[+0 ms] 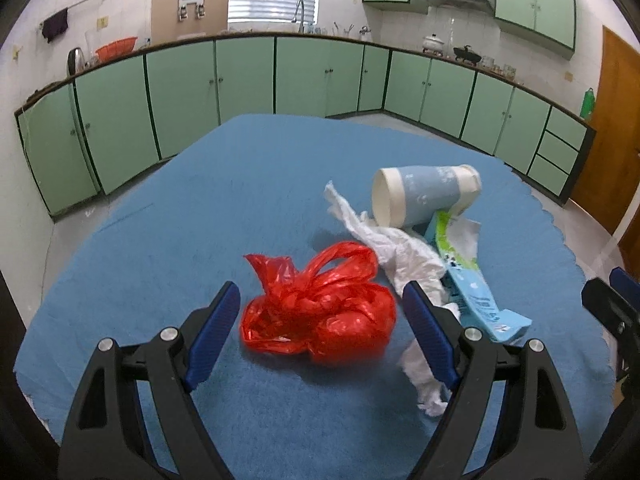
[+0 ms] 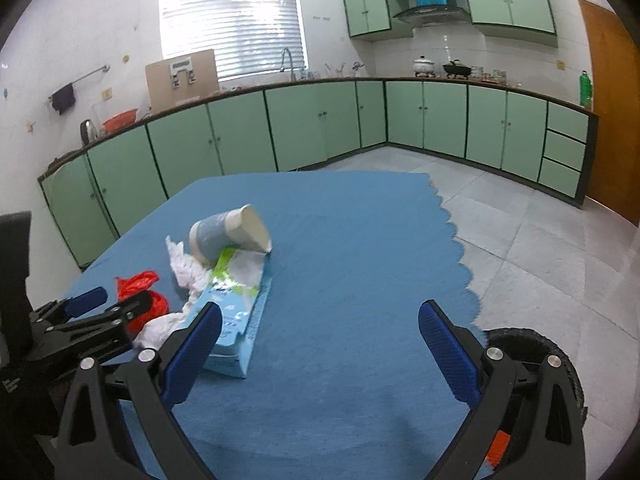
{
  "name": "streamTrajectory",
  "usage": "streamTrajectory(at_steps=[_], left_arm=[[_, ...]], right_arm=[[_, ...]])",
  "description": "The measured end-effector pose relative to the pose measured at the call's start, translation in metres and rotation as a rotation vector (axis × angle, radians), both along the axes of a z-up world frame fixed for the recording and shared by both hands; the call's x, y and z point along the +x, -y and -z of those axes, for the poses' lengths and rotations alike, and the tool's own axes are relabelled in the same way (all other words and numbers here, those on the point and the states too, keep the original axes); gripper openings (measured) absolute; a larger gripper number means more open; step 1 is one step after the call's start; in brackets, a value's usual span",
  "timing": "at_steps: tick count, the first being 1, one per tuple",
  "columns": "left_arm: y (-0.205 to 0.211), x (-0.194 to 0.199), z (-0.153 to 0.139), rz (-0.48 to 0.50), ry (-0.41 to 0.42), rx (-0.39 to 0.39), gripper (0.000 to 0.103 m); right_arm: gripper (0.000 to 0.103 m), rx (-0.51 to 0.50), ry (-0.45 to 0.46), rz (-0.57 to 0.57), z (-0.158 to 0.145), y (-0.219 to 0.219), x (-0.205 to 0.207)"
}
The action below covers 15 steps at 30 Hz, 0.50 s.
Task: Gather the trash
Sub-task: 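Grasp the red plastic bag with the left tool while the right grasps the blue milk box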
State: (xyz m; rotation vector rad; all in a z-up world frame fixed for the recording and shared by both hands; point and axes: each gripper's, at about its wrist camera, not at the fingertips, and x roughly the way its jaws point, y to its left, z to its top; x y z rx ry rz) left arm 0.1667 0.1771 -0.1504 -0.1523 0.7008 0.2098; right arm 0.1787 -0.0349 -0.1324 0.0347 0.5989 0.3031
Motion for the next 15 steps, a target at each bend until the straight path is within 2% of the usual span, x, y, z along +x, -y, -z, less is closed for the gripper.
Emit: streamTrajectory(at_steps=[4,7,9,15], left_arm=[[-0.007,0.007,0.002,0.003,-0.019,-0.026,0.065],[-0.008,0.007,0.002,0.011,-0.025,-0.021,0.051],[-0.01,0.006,0.0,0.012,-0.022,-0.02,0.047],[-0.019,-0.003,-0.004,-0.02,-0.008,-0.022,0.045]], right_arm=[[0.096,-0.004,-0.013,-0.034,0.003,-0.014,0.001],[0.096,-0.013,-0.02,-0.061,0.005,-0.027,0.001],[0.096,-0.028,-0.03,-0.076,0.008,-0.034,0.001],[0.094,-0.063,-0.072,-0.095,0.018,-0.053,0.005]])
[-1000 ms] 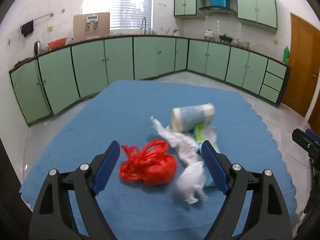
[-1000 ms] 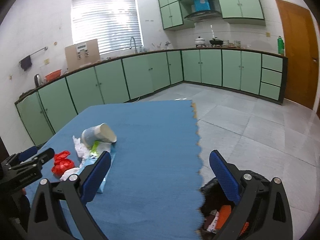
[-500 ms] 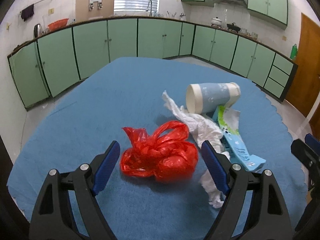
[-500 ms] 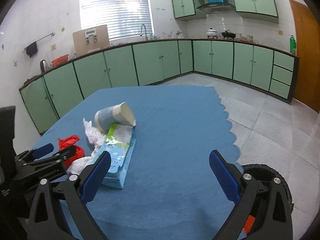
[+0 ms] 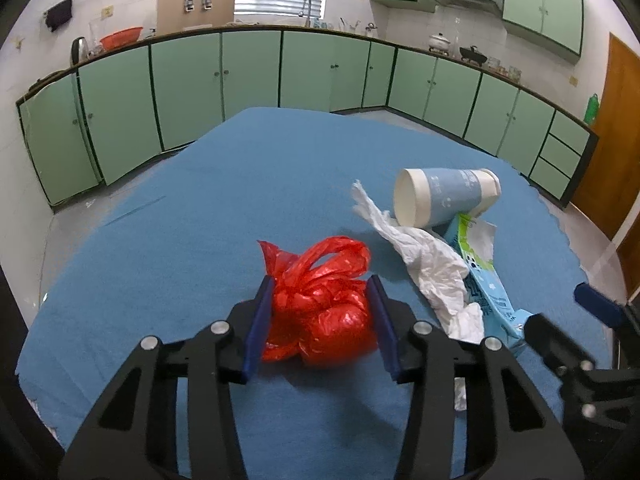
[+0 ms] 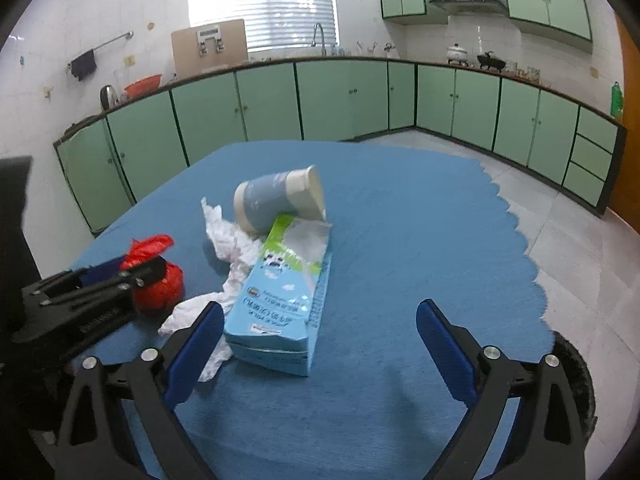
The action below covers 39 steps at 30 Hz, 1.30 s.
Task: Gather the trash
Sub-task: 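Grasp the red plastic bag with the left tool while the right grasps the blue milk box, then carry red bag and blue milk box over the bin and open both tools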
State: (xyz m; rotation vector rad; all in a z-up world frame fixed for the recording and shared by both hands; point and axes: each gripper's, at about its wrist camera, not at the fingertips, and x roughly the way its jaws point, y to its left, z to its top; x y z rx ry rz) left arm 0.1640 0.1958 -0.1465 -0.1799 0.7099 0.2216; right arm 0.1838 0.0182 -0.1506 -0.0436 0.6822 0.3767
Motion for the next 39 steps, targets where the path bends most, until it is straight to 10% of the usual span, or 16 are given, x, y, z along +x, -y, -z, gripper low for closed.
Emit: streamTrajectory(at_steps=[26,30,39], left_arm=[[0.012,-0.013,-0.002,0.031,0.008,0.008,0.045],[0.013,-0.012,0.0,0.029,-0.001,0.006,0.045],[0.022,-0.013,-0.006,0.039,0.012,0.012,0.045]], right_arm=[[0.077,-0.011,-0.117,0.01,0.015,0.003,0.021],[0.048,-0.025,-0.147,-0.023,0.02,-0.004,0.023],[0.046,-0.007,-0.092,-0.003,0.006,0.015,0.008]])
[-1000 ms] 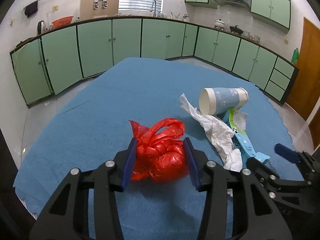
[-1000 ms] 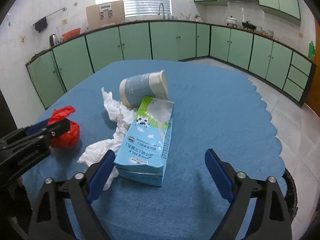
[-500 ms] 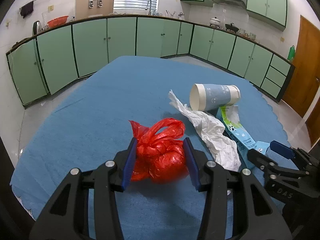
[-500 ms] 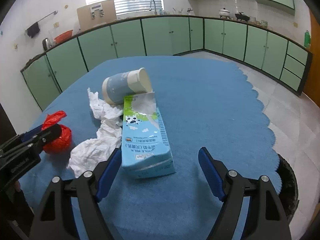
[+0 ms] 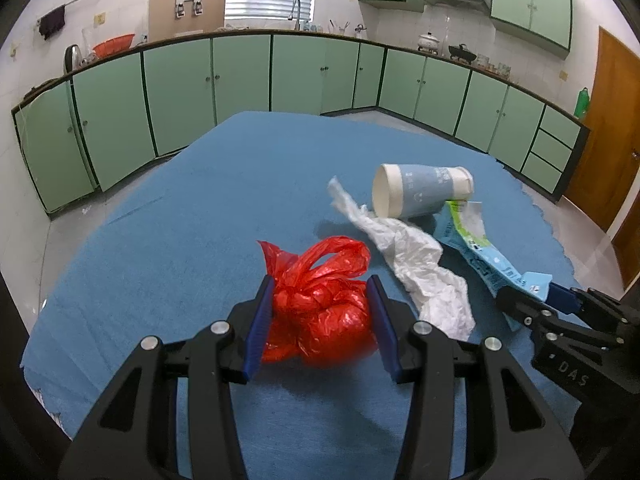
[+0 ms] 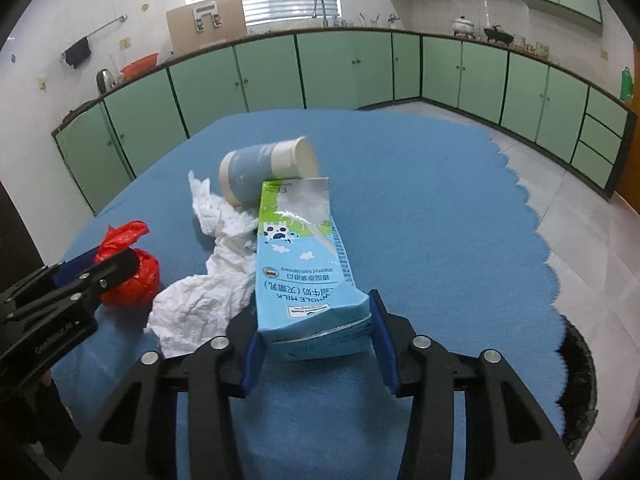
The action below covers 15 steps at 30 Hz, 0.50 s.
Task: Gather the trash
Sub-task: 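Carry red bag and blue milk box over the bin and open both tools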
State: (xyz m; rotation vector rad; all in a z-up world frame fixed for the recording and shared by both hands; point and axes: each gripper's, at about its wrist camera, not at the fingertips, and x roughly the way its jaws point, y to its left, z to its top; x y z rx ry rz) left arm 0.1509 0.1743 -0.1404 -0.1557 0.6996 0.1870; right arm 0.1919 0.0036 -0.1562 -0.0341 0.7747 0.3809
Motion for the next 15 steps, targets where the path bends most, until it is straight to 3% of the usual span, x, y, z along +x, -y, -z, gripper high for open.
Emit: streamTrajectory(at_steps=[15], left_arm=[[0.047,-0.003,-0.026,0.09,0.067,-0.003,0.045]], right_arm=[[0.046,0.052,0.057,0.106,-0.032,0.077,-0.028]])
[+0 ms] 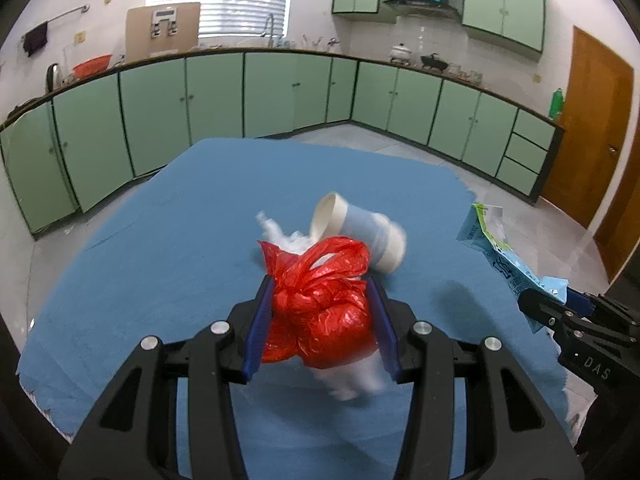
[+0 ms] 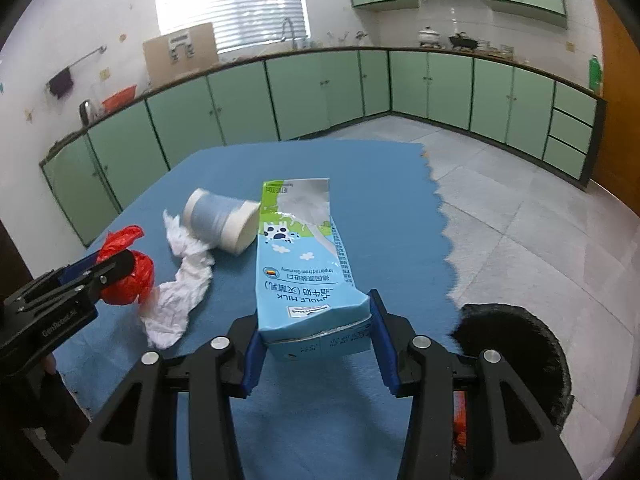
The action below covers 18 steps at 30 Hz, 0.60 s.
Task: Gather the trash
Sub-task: 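Carry red bag and blue milk box over the bin and open both tools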
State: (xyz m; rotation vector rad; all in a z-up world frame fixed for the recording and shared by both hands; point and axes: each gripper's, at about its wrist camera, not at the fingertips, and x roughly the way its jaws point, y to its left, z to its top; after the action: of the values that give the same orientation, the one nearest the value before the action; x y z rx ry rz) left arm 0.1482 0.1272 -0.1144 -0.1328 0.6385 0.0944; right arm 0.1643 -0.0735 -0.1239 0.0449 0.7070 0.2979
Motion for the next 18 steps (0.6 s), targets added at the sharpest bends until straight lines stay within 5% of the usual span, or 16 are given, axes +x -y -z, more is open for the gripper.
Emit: streamTrajectory(at_steps=[18], left_arm=[[0.103,0.003,-0.029,0.204,0.092,-0.035,0.045]], right_arm=[[0.046,0.02,0.084,0.113,-0.039,0.068,-0.026]])
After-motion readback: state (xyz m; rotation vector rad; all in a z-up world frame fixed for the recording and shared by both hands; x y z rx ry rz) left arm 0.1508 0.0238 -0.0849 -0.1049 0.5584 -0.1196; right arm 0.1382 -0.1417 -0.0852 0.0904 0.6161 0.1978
